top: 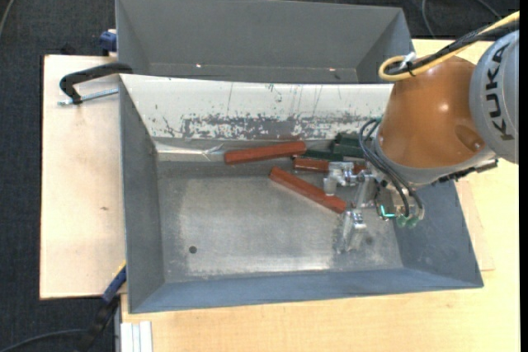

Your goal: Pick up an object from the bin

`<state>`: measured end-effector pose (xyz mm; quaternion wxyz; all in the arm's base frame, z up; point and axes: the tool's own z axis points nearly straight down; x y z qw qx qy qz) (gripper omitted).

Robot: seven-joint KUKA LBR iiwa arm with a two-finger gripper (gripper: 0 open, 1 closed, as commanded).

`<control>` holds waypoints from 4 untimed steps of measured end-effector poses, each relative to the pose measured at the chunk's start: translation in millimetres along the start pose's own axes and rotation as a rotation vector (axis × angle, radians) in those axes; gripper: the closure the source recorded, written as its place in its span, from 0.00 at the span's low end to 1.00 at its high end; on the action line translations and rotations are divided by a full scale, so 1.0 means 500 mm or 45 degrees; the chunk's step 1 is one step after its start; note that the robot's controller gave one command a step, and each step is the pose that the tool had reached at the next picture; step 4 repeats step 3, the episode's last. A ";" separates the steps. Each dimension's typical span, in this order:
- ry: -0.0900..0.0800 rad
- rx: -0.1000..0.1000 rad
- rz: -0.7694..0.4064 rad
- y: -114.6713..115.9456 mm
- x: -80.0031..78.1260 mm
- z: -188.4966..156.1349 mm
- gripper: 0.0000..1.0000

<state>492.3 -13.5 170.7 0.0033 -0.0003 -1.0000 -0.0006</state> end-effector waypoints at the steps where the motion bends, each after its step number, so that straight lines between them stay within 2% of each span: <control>1: -0.008 -0.001 0.194 -0.046 -0.108 0.207 0.00; 2: -0.012 0.000 0.192 -0.045 -0.109 0.199 1.00; 3: -0.024 0.001 -0.115 0.020 -0.108 -0.089 1.00; 4: -0.024 0.001 -0.115 0.020 -0.108 -0.089 1.00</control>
Offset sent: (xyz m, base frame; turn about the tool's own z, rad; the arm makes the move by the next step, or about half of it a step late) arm 0.0526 -0.0236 -0.1007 0.1525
